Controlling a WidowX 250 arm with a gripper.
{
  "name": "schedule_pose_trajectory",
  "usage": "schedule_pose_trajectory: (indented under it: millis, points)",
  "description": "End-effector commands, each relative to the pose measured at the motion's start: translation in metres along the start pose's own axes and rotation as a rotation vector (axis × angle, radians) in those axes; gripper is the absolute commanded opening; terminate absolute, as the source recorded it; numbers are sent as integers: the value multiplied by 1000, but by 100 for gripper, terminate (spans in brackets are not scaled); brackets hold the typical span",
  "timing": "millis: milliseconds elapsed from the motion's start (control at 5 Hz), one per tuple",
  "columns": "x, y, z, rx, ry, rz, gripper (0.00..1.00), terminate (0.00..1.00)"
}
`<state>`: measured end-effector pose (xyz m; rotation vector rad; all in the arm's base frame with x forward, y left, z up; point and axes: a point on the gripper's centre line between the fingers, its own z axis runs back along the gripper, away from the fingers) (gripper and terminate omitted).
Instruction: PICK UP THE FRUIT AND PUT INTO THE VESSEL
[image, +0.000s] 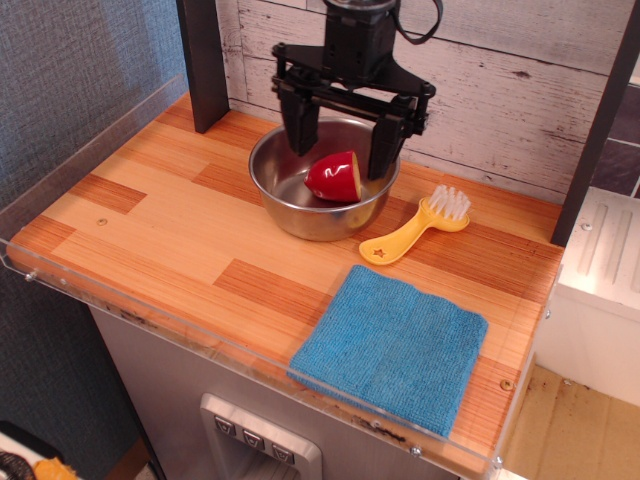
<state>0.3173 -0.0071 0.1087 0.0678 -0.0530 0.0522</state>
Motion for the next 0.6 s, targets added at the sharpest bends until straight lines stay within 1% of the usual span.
schedule_pose_trajectory:
  millis: [0,200,400]
  points:
    - [-13,8,12,-36,-1,-35,100,0]
    - [-13,8,12,-36,-1,-35,100,0]
    - [-13,8,12,-36,-1,-35,100,100]
